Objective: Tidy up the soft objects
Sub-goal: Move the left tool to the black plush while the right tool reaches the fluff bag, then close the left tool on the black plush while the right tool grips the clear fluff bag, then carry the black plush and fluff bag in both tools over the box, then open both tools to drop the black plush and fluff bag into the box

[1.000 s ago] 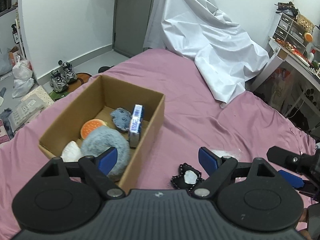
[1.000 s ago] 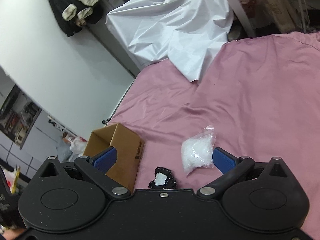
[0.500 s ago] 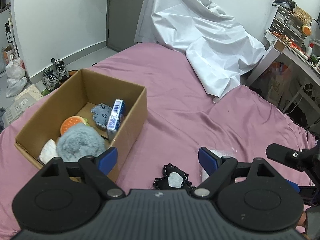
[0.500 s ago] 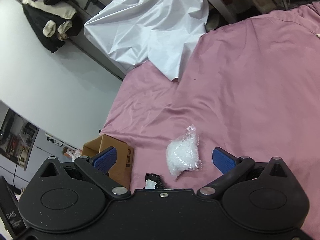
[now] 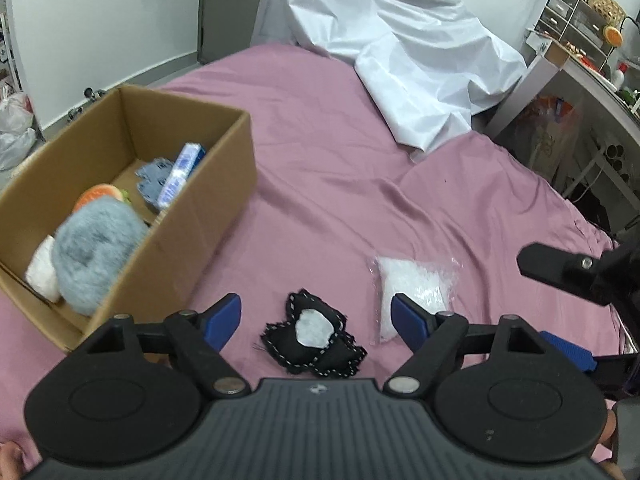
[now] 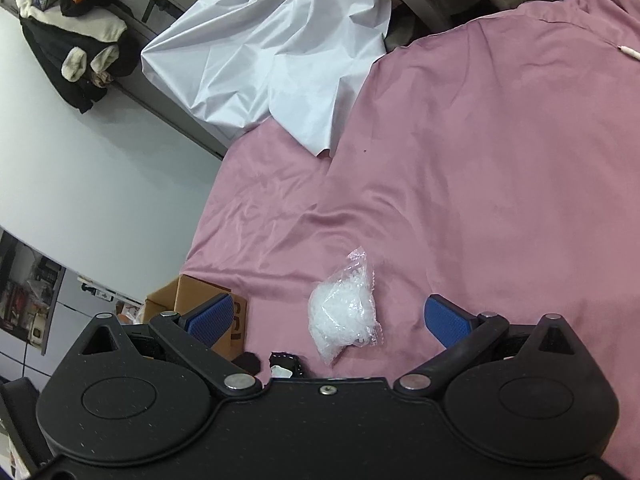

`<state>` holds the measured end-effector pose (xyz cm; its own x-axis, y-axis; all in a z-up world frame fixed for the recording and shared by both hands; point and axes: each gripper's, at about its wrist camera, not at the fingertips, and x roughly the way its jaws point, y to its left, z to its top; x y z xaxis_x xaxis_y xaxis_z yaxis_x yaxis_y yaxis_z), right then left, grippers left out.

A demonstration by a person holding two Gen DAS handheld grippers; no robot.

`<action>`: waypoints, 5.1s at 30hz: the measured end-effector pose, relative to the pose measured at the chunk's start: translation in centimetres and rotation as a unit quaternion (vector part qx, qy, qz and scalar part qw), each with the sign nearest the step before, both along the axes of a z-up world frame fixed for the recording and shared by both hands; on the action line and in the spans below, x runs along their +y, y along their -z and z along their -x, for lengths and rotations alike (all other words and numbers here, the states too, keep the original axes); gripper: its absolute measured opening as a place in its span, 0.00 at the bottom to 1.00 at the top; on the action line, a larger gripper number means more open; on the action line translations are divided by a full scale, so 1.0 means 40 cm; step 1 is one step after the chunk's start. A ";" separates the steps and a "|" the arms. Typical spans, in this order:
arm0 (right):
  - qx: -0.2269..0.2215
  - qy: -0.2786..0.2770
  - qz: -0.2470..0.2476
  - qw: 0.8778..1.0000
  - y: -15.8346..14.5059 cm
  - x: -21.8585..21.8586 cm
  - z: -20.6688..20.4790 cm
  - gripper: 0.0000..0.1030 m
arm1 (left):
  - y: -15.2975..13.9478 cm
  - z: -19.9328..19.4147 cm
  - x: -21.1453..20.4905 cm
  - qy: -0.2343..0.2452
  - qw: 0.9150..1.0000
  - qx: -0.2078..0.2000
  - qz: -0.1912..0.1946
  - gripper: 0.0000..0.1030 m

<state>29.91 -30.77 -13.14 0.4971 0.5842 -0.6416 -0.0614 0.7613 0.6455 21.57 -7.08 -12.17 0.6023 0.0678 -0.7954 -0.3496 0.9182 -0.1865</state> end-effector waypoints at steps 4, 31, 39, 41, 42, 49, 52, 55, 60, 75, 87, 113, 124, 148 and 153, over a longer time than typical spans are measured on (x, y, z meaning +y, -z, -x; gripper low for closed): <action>0.002 -0.005 0.001 1.000 0.004 0.006 -0.003 1.00 | 0.041 -0.011 0.005 -0.011 1.000 0.015 0.020 0.60; 0.011 -0.034 0.073 0.997 0.109 0.107 -0.035 0.88 | 0.138 -0.034 0.027 -0.019 0.998 0.039 0.035 0.44; 0.001 -0.059 0.084 0.995 0.116 0.128 -0.032 0.51 | 0.124 -0.010 0.042 -0.031 0.998 0.026 0.048 0.32; -0.003 -0.064 0.088 0.994 0.110 0.130 -0.029 0.42 | 0.116 -0.006 0.042 -0.032 0.998 0.024 0.049 0.29; -0.004 -0.064 0.088 0.994 0.106 0.130 -0.030 0.41 | 0.112 -0.005 0.041 -0.031 0.998 0.023 0.049 0.29; -0.030 -0.063 0.082 0.994 0.070 0.121 -0.024 0.31 | 0.073 0.004 0.027 -0.019 0.999 0.006 0.046 0.23; -0.038 -0.064 0.077 0.994 0.058 0.119 -0.022 0.30 | 0.057 0.009 0.024 -0.018 0.999 0.000 0.045 0.23; -0.045 -0.063 0.071 0.995 0.044 0.115 -0.019 0.30 | 0.038 0.016 0.024 -0.018 0.999 -0.007 0.043 0.23; -0.058 -0.057 0.062 0.995 0.020 0.108 -0.015 0.30 | -0.010 0.032 0.033 -0.018 0.999 -0.025 0.042 0.23; -0.110 -0.053 0.043 0.992 -0.057 0.113 0.009 0.29 | -0.120 0.068 0.086 -0.031 0.997 -0.065 0.035 0.23; -0.160 -0.054 0.020 0.986 -0.130 0.143 0.060 0.29 | -0.236 0.138 0.222 -0.049 0.993 -0.107 0.023 0.23; -0.184 -0.127 0.004 0.975 -0.170 0.430 0.114 0.29 | -0.272 0.174 0.574 -0.090 0.984 -0.149 0.047 0.23; -0.168 -0.121 -0.011 0.978 -0.122 0.521 0.077 0.43 | -0.208 0.134 0.639 -0.085 0.983 -0.142 0.077 0.23; -0.116 -0.072 -0.005 0.991 -0.066 0.460 0.046 0.51 | -0.138 0.010 0.575 -0.052 0.989 -0.114 0.074 0.44; -0.111 -0.072 -0.003 0.991 -0.080 0.436 0.064 0.52 | -0.162 0.034 0.557 -0.058 0.990 -0.117 0.054 0.55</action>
<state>27.35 -13.32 -9.94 0.5367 0.6625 -0.5225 -0.3103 0.7309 0.6079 20.20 15.19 -5.69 0.7635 0.0697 -0.6420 -0.3881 0.8441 -0.3699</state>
